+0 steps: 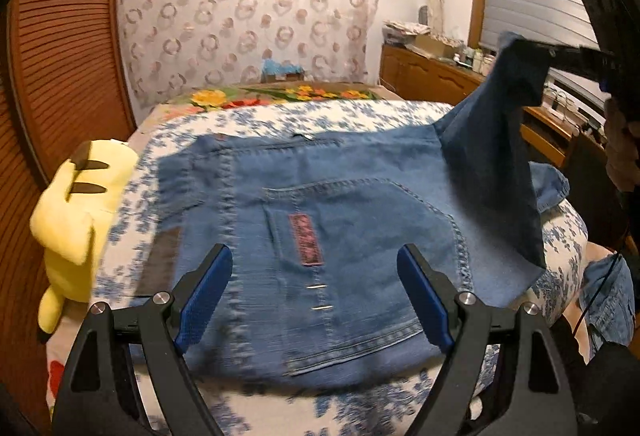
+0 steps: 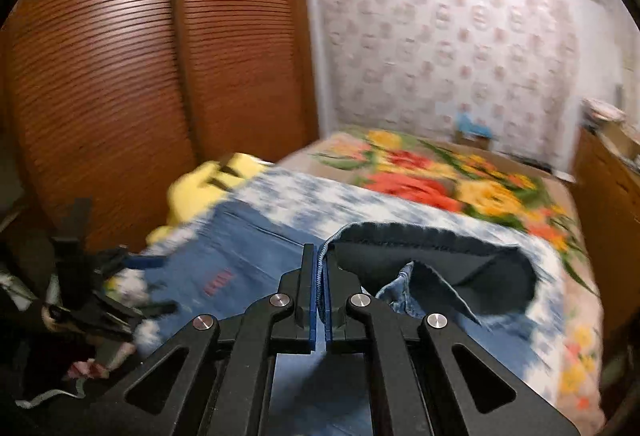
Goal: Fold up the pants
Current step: 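Release the jeans with the left tool and lift a leg with the right tool, then grasp the folded leg edge with the left tool and lift it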
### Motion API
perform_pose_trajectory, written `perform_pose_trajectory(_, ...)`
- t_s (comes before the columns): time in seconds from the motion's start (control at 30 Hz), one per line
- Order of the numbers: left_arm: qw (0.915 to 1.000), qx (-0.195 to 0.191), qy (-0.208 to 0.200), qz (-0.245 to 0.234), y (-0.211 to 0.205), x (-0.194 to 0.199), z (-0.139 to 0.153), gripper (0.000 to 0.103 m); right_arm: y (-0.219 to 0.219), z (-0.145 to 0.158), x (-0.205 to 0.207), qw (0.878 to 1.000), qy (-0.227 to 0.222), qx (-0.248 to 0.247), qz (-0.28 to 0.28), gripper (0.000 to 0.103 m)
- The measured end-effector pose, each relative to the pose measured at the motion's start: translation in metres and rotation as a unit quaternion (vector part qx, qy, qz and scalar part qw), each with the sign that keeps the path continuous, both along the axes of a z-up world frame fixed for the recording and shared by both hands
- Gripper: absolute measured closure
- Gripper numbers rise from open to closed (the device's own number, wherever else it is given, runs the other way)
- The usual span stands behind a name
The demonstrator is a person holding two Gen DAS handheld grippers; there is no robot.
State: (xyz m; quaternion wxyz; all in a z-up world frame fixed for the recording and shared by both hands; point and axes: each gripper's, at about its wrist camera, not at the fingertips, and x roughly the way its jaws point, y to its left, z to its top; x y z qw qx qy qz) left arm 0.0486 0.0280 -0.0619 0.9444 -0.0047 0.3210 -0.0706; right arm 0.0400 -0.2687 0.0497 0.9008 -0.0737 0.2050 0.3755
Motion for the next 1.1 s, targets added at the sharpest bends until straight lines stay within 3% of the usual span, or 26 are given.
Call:
perform_pose_trajectory(0.2,0.9996,-0.004,-0.011,0.025,0.024,-0.009,0.007,0.018,0.055,0.008,0.008,0.998,-0.002,-0.01,0.061,0.101)
perform_pose_trajectory(0.4,0.9992,-0.008,-0.007,0.037,0.037,-0.011,0.002,0.018,0.089,0.001,0.03,0.997,0.008,-0.036,0.072,0.101)
perform_pose_trajectory(0.5,0.9992,-0.012,-0.002,0.038,0.038,-0.01,-0.003,0.018,0.108,0.002,0.035,0.996,0.005,-0.058,0.068,0.081)
perform_pose_trajectory(1.1,0.9996,-0.01,0.01,-0.022,0.003,0.037,-0.007,0.021,0.093,-0.017,0.033,0.995,0.042,-0.086,-0.025,0.058)
